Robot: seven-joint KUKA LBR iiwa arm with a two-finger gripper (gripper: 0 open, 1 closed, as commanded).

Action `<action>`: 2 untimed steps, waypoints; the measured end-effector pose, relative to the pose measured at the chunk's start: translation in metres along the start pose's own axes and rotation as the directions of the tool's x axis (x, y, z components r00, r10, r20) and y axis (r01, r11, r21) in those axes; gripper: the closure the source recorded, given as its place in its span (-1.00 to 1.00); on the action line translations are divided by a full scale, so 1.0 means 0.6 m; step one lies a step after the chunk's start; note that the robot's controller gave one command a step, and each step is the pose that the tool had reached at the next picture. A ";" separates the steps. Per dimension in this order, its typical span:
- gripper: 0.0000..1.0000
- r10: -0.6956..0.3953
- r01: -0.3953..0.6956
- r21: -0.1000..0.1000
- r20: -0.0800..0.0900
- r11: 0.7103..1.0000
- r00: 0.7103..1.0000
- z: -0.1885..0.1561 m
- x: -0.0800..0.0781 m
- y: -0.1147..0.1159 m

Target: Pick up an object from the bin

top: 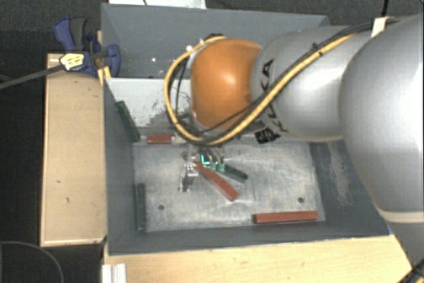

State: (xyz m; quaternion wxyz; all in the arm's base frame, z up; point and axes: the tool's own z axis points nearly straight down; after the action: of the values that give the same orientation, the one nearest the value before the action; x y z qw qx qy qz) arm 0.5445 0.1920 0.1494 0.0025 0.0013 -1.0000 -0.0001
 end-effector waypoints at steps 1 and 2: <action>-1.00 0.004 -0.004 -0.001 0.007 1.000 1.000 -0.006 -0.004 -0.001; -1.00 -0.070 0.070 -0.004 0.011 0.998 0.997 0.019 -0.019 -0.030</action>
Offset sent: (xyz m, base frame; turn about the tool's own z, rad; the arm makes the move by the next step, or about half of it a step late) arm 0.0359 -0.0864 -0.0631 -0.2253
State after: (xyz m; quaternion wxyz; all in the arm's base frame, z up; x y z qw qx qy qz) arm 0.5557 0.1740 0.1382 -0.0031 0.0362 -0.9993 -0.0024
